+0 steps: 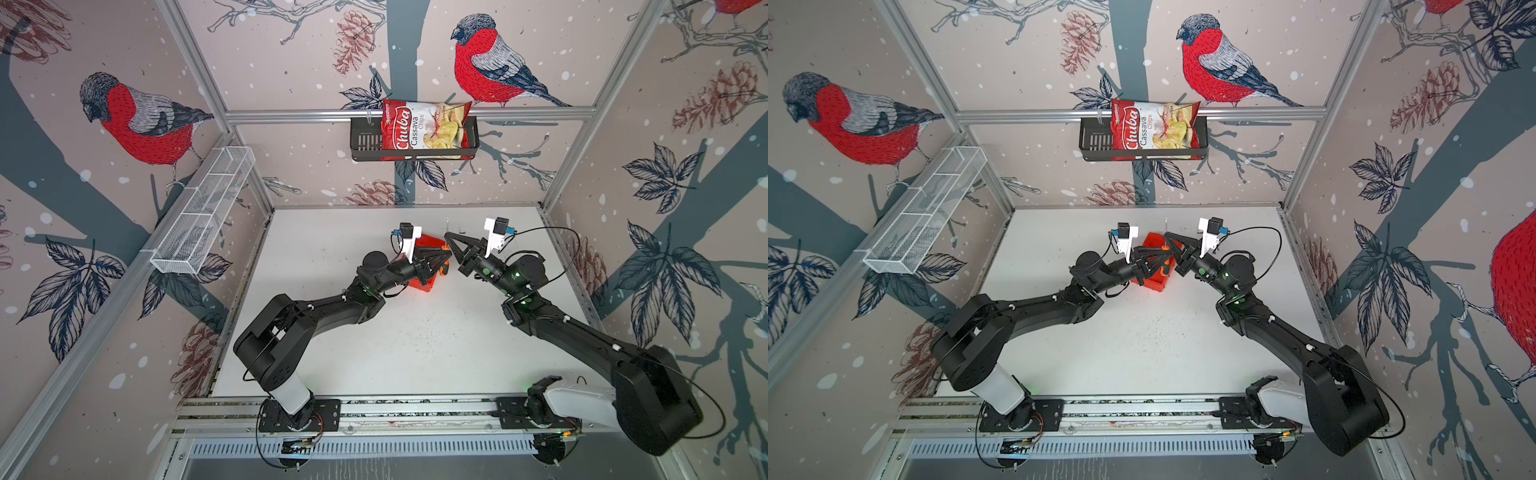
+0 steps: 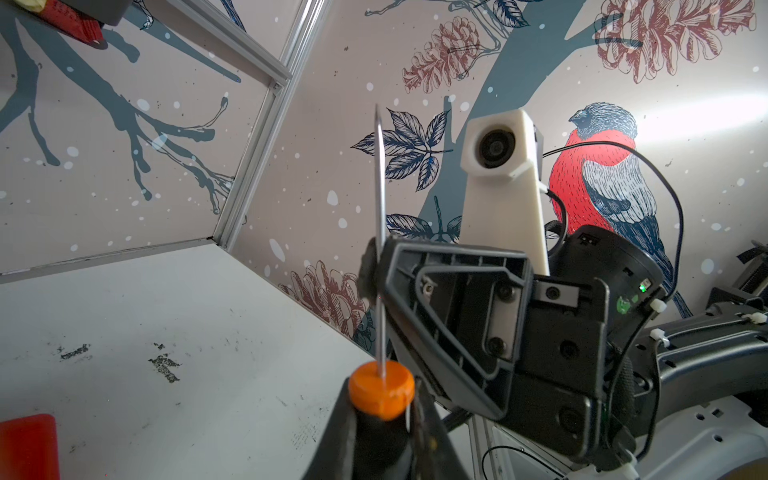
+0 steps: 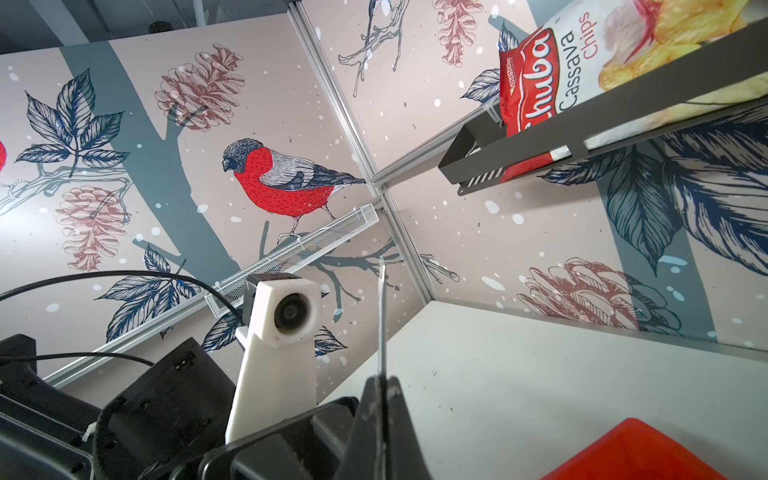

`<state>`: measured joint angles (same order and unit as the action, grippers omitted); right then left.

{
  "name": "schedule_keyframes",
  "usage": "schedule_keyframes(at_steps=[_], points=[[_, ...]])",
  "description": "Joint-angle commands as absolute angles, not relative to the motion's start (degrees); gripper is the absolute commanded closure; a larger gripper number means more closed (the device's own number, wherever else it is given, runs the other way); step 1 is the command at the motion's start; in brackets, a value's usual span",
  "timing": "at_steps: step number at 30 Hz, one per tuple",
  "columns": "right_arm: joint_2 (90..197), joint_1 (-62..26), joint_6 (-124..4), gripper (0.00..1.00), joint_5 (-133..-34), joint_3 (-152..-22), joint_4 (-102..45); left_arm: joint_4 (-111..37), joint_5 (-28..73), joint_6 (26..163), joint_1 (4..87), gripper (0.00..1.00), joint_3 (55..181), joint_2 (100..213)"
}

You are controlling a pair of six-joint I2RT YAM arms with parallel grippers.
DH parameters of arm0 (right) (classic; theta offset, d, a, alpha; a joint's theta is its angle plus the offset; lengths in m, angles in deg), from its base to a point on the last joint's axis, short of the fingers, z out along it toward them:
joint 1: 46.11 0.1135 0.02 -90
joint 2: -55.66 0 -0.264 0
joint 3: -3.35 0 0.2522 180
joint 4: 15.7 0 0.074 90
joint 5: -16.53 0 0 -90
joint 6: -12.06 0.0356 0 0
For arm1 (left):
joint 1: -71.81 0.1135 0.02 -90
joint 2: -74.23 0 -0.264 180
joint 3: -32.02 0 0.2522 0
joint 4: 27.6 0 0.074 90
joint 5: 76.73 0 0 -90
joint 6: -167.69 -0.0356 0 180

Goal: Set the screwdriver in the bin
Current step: 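Open and withdraw the right gripper while the left gripper carries the screwdriver over the bin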

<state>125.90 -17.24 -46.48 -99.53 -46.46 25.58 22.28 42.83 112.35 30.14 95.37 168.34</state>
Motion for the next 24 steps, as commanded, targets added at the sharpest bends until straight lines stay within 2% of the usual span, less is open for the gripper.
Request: schedule_keyframes(at_steps=[1,3,7,10,12,16,24], points=[[125.70,-17.18,-47.35,0.90,-98.75,-46.88,24.16,25.43,42.45,111.29,30.42,0.93,95.18,167.92],[125.96,-17.15,-47.34,0.82,-98.44,-46.97,24.06,23.57,41.95,110.56,30.59,0.94,95.25,168.05],[126.28,-17.52,-47.10,0.44,-97.14,-46.82,23.85,20.00,39.92,107.93,31.07,0.95,94.70,167.59],[125.23,-17.85,-47.04,0.20,-93.36,-46.21,22.47,17.67,39.30,106.04,31.96,0.95,94.06,166.78],[124.17,-18.18,-47.73,0.11,-91.67,-45.83,21.07,15.73,39.01,104.81,32.72,0.95,93.60,166.30],[121.97,-18.62,-51.12,0.03,-89.64,-45.83,15.79,7.95,36.40,99.45,34.02,0.96,93.72,164.84],[116.66,-18.60,-59.77,0.00,-87.21,-45.59,2.68,-19.63,27.51,85.27,35.13,0.95,102.50,165.26]])
